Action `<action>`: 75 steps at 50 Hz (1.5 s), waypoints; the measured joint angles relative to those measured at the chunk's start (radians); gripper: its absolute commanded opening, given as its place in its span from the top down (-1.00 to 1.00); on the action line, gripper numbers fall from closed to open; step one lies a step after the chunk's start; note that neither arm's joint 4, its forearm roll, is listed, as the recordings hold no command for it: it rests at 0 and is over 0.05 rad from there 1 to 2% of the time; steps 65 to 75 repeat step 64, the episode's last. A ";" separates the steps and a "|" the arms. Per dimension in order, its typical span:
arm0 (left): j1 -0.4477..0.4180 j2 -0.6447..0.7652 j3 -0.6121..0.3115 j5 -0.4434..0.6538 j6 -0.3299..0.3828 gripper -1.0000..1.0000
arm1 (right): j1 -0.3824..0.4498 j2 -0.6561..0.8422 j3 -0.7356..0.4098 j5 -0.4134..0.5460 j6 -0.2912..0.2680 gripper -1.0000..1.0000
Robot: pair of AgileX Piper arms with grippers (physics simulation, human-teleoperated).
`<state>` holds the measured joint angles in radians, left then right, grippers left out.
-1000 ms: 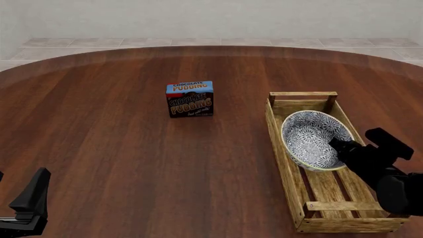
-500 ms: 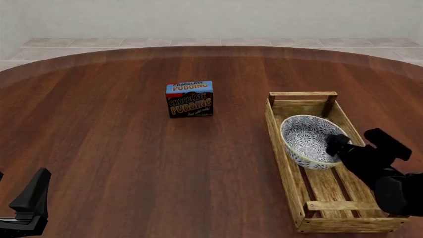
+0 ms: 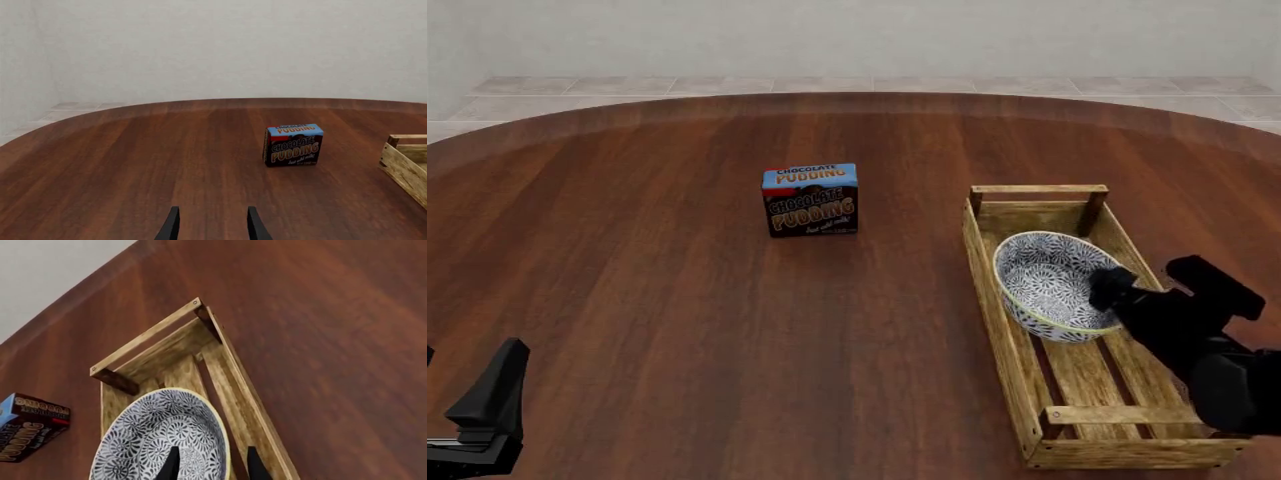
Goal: Pick up the bowl on the left and put it in the tray.
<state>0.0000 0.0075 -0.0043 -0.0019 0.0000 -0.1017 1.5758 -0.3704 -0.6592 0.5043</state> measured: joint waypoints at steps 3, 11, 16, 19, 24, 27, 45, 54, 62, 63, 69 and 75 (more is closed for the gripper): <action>0.000 0.000 0.000 0.000 0.000 -1.00 | -0.005 -0.032 0.007 0.013 -0.006 -1.00; 0.000 0.000 0.000 0.000 0.000 -1.00 | -0.011 -0.169 0.043 0.072 -0.009 -1.00; 0.000 0.000 0.000 0.000 0.000 -1.00 | -0.004 -0.249 0.066 0.107 -0.005 -1.00; 0.000 0.000 0.000 0.000 0.000 -1.00 | 0.002 -0.286 0.077 0.122 -0.003 -1.00; 0.000 0.000 0.000 0.000 0.000 -1.00 | 0.012 -0.332 0.092 0.141 -0.002 -1.00; 0.000 0.000 0.000 0.000 0.000 -1.00 | 0.017 -0.355 0.098 0.152 -0.004 -1.00; 0.000 0.000 0.000 0.000 0.000 -1.00 | 0.016 -0.548 0.116 0.265 -0.053 -1.00; 0.000 0.000 0.000 0.000 0.000 -1.00 | 0.013 -0.642 0.114 0.329 -0.084 -1.00; 0.000 0.000 0.000 0.000 0.000 -1.00 | 0.016 -0.699 0.112 0.369 -0.106 -1.00; 0.000 0.000 0.000 0.000 0.000 -1.00 | 0.017 -0.706 0.111 0.374 -0.109 -1.00; 0.000 0.000 0.000 0.000 0.000 -1.00 | 0.017 -0.712 0.111 0.379 -0.112 -1.00; 0.000 0.000 0.000 0.000 0.000 -1.00 | 0.017 -0.712 0.111 0.379 -0.112 -1.00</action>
